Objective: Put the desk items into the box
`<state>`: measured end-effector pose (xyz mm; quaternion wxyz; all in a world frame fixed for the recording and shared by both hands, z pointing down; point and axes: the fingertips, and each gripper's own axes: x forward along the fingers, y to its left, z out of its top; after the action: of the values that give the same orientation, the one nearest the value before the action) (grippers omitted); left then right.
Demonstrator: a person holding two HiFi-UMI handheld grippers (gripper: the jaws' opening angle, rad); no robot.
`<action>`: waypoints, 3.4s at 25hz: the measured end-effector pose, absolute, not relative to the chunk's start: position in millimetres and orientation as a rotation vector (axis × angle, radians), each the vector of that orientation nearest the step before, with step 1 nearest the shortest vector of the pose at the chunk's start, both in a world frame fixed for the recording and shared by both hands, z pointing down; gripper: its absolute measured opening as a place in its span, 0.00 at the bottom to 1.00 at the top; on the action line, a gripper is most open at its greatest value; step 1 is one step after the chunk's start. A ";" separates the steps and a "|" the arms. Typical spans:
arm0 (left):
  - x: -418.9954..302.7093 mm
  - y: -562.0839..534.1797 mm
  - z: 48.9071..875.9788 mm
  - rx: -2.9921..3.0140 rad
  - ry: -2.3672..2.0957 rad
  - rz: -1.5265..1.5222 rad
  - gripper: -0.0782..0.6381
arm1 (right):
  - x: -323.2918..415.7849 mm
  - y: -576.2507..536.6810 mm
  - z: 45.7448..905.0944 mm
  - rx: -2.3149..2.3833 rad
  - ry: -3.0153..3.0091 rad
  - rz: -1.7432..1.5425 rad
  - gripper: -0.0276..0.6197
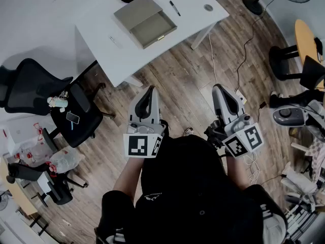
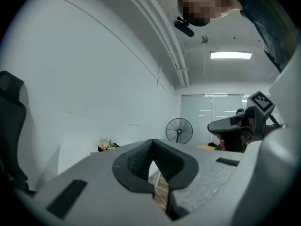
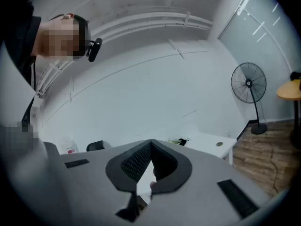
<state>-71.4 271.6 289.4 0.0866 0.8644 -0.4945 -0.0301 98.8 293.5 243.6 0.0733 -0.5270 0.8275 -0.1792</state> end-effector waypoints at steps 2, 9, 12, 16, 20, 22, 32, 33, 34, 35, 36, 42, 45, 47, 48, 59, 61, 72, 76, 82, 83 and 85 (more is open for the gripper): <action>-34.6 295.5 289.7 2.595 -1.441 -0.047 0.12 | 131.7 323.0 242.7 -1.613 2.483 -0.514 0.04; 97.3 402.7 287.3 2.652 -1.388 0.033 0.12 | 238.7 422.9 248.9 -1.668 2.508 -0.448 0.04; 126.8 439.7 291.0 2.652 -1.369 0.043 0.12 | 267.2 457.1 249.9 -1.674 2.488 -0.433 0.04; 140.3 468.3 289.5 2.635 -1.423 0.056 0.12 | 288.4 494.9 244.2 -1.654 2.489 -0.407 0.04; 153.3 482.0 275.2 2.638 -1.458 0.040 0.12 | 307.1 522.1 234.7 -1.614 2.471 -0.391 0.04; 158.4 485.1 268.2 2.659 -1.466 0.035 0.12 | 312.7 526.2 235.5 -1.628 2.469 -0.390 0.04; 172.0 473.9 269.1 2.656 -1.505 0.045 0.12 | 324.4 515.9 241.6 -1.661 2.473 -0.372 0.04; 171.7 471.7 270.8 2.656 -1.500 0.043 0.12 | 323.2 512.8 242.6 -1.664 2.475 -0.372 0.04; 171.1 468.8 271.1 2.660 -1.493 0.040 0.12 | 321.6 509.1 243.7 -1.666 2.477 -0.375 0.04; 169.7 464.4 270.4 2.666 -1.489 0.035 0.12 | 319.6 504.2 244.4 -1.668 2.479 -0.377 0.04; 167.2 458.5 269.7 2.666 -1.491 0.028 0.12 | 317.2 497.9 244.7 -1.669 2.481 -0.377 0.04; 143.0 405.5 278.7 2.640 -1.493 0.016 0.12 | 295.8 450.4 245.6 -1.705 2.497 -0.320 0.04; 138.1 375.1 286.2 2.640 -1.473 0.017 0.12 | 291.9 424.9 249.1 -1.742 2.489 -0.316 0.04; 136.0 352.5 288.4 2.642 -1.452 0.012 0.12 | 288.8 404.0 251.5 -1.756 2.485 -0.331 0.04; 134.6 340.1 289.0 2.644 -1.437 0.011 0.12 | 286.2 392.3 252.0 -1.763 2.484 -0.337 0.04; 105.5 184.8 288.0 2.732 -1.258 0.021 0.12 | 242.4 247.7 254.5 -1.909 2.419 -0.365 0.04; 94.1 155.4 283.9 2.746 -1.259 0.008 0.12 | 232.3 223.2 257.2 -1.922 2.416 -0.375 0.04; 17.6 66.9 291.4 2.690 -1.331 -0.029 0.12 | 179.9 116.9 272.9 -1.977 2.466 -0.419 0.04; -3.6 52.6 303.0 2.638 -1.390 -0.012 0.12 | 177.5 93.9 279.8 -1.993 2.470 -0.468 0.04; -27.7 29.9 304.3 2.598 -1.476 -0.004 0.12 | 173.4 56.9 285.9 -1.954 2.505 -0.475 0.04; -31.2 25.8 305.1 2.585 -1.496 -0.003 0.12 | 171.7 48.5 286.7 -1.939 2.520 -0.476 0.04; -37.9 17.7 306.0 2.555 -1.540 -0.006 0.12 | 168.3 30.8 285.9 -1.904 2.545 -0.476 0.04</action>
<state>-37.9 17.7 306.0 0.0792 0.8538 -0.5145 -0.0021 168.3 30.8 285.9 -0.0363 -0.5920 0.7914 -0.1479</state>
